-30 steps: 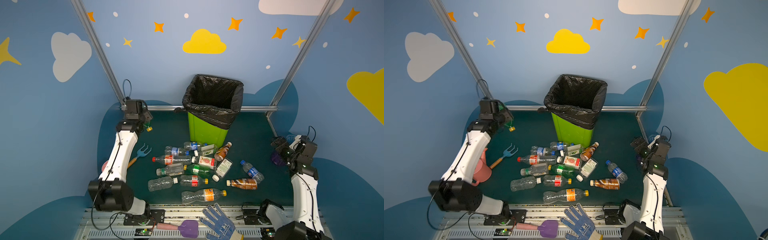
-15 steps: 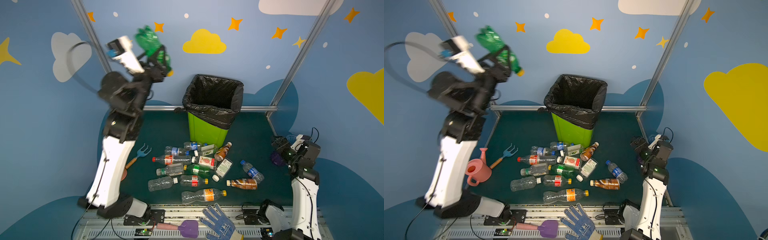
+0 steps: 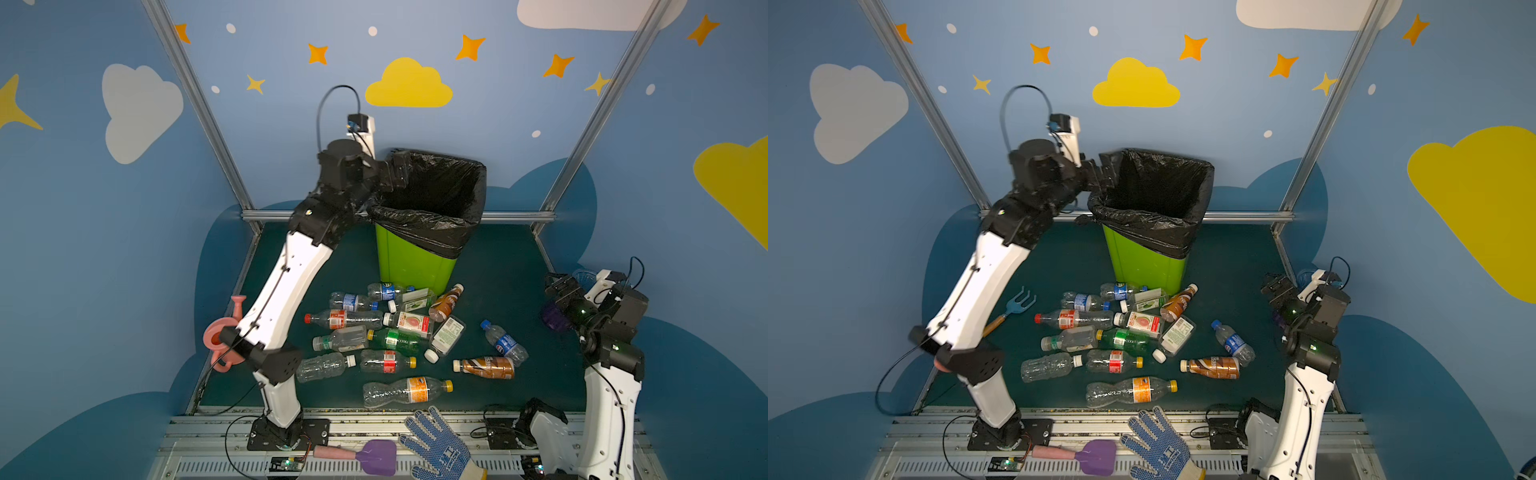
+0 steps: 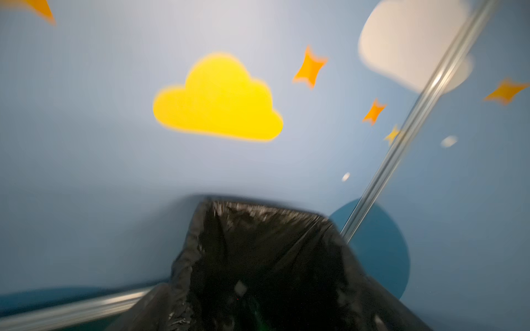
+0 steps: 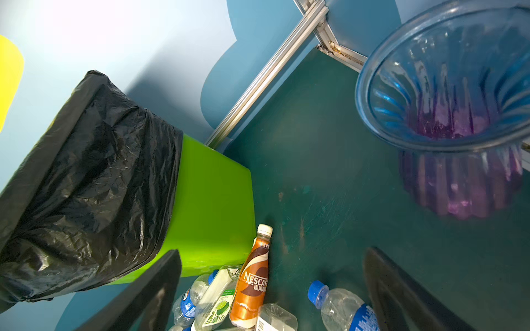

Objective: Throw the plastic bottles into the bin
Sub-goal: 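Lower the left arm toward the pile while right gripper reaches for blue-cap bottle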

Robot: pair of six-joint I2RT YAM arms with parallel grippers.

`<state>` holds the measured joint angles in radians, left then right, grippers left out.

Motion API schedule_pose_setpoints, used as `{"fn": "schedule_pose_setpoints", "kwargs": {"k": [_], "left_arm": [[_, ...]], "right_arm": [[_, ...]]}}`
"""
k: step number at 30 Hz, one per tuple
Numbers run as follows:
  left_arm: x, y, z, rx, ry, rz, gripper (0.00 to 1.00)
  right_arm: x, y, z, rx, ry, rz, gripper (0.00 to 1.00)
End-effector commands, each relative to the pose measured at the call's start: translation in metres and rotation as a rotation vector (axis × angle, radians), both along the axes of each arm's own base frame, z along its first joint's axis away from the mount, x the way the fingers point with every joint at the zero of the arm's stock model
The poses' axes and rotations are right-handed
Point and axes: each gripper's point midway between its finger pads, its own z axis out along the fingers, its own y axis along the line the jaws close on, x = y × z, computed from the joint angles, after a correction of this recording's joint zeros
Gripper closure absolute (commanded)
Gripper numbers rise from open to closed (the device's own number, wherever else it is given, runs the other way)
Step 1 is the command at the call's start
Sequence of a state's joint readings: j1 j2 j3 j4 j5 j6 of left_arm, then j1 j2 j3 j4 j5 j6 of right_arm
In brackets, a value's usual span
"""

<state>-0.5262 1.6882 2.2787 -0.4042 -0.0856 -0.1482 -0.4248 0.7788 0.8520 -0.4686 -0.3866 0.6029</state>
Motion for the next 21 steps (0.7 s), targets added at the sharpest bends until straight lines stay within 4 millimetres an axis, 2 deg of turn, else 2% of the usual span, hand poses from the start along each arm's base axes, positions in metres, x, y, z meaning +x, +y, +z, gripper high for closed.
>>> {"fn": "schedule_pose_setpoints", "kwargs": {"k": [1, 5, 9, 10, 12, 16, 21], "left_arm": [[-0.029, 0.024, 0.035, -0.028, -0.142, 0.057, 0.0], [-0.031, 0.04, 0.003, 0.019, -0.095, 0.132, 0.0], [-0.03, 0.063, -0.039, 0.03, -0.032, 0.207, 0.0], [-0.028, 0.071, -0.058, 0.026, 0.004, 0.225, 0.0], [-0.028, 0.088, -0.082, -0.005, 0.05, 0.253, 0.0], [-0.026, 0.124, -0.15, -0.066, 0.213, 0.316, 0.0], [-0.035, 0.146, -0.212, -0.085, 0.347, 0.366, 0.0]], "right_arm": [[-0.007, 0.003, -0.024, 0.054, 0.078, -0.006, 0.02], [-0.01, 0.005, -0.053, 0.113, 0.17, -0.011, 0.02], [-0.01, 0.009, -0.069, 0.167, 0.206, -0.006, 0.02], [-0.01, 0.011, -0.072, 0.173, 0.216, 0.004, 0.02], [-0.012, 0.013, -0.08, 0.174, 0.243, 0.013, 0.02], [-0.016, 0.019, -0.101, 0.177, 0.311, 0.048, 0.02], [-0.024, 0.033, -0.125, 0.12, 0.406, 0.116, 0.02]]}}
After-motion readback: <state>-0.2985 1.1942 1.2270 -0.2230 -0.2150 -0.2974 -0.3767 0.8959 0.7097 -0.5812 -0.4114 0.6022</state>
